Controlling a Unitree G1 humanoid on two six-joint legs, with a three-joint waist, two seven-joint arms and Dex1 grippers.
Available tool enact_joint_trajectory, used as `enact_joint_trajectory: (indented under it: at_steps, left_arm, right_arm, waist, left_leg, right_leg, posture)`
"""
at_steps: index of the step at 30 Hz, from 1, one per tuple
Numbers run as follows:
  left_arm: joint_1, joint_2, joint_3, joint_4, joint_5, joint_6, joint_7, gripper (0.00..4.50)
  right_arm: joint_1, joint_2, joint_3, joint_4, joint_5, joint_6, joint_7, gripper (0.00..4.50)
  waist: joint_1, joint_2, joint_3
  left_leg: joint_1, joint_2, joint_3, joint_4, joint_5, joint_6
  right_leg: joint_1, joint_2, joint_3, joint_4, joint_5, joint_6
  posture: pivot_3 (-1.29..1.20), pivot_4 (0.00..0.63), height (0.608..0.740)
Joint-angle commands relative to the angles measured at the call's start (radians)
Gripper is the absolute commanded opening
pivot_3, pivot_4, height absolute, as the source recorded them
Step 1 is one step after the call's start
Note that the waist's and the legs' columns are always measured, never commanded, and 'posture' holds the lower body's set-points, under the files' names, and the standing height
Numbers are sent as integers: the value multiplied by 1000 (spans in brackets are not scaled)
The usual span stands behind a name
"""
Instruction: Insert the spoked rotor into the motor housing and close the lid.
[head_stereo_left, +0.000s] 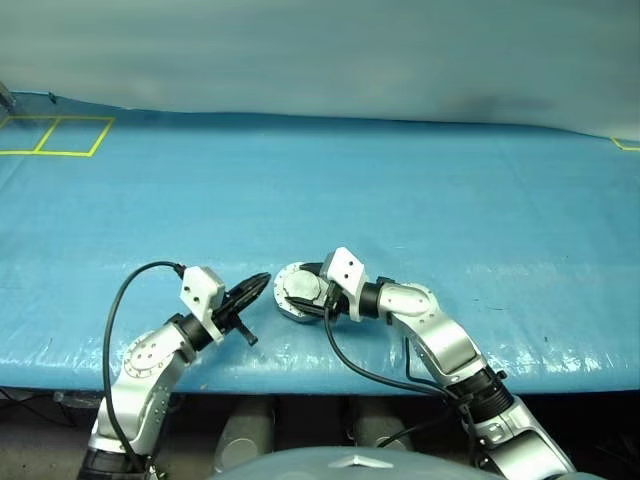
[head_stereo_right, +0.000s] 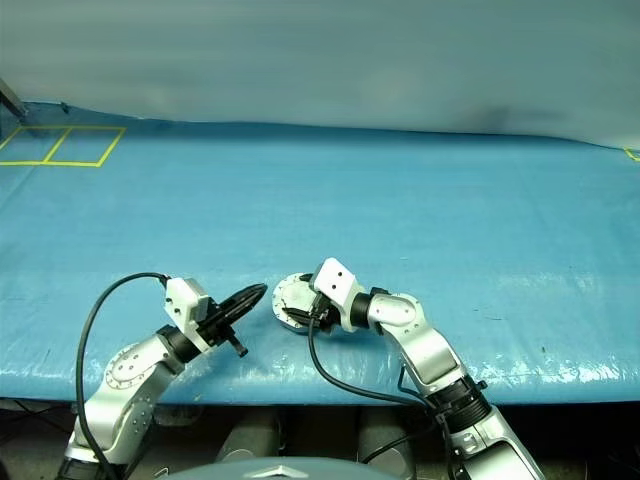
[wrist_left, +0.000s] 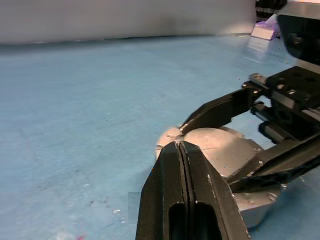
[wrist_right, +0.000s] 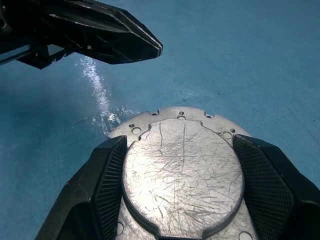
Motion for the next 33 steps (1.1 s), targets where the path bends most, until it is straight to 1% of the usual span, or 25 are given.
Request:
enact_joint_trajectory:
  at_steps: [1,3,6,11,13,18,33]
  left_arm:
    - [-41,22,41,-63,-55,116,35,0]
    - [-79,44,68,-96,-155,277,55,0]
    - [-133,74,88,-127,-251,488,110,0]
    - [-219,100,90,-108,-353,664,108,0]
    - [-252,103,83,-86,-371,721,116,0]
    - [-292,118,48,-57,-347,774,107,0]
    - [-332,118,-14,1,-296,778,71,0]
  right_arm:
    - [31,-6,2,16,-16,38,-17,3039]
    - [34,-4,4,16,-19,36,-24,3039]
    - [36,-1,5,16,-20,37,-29,3039]
    - [36,1,8,13,-18,39,-37,3039]
    - [39,1,7,8,-16,42,-40,3039]
    - [48,-2,6,-1,-16,46,-43,3039]
    - [60,-5,9,-13,-14,52,-45,3039]
  waist:
    - [0,0,0]
    - [0,0,0]
    - [-1,0,0]
    - [-3,0,0]
    - [-3,0,0]
    - [-3,0,0]
    - [1,0,0]
  left_leg:
    - [0,0,0,0,0,0]
    - [0,0,-1,0,0,0]
    - [0,0,-2,1,0,0]
    - [3,0,-3,1,0,0]
    - [3,0,-4,1,0,0]
    - [4,0,-4,1,0,0]
    - [4,0,-4,-1,0,0]
  right_leg:
    - [0,0,0,0,0,0]
    - [0,0,0,0,0,1]
    - [2,0,-1,0,0,1]
    - [5,1,-2,-1,0,1]
    - [6,1,-3,-1,0,1]
    - [7,1,-3,-2,0,1]
    - [7,0,-2,-3,0,1]
  posture:
    - [0,150,740]
    - [0,150,740]
    - [0,150,740]
    - [0,150,740]
    - [0,150,740]
    - [0,150,740]
    - [0,150,740]
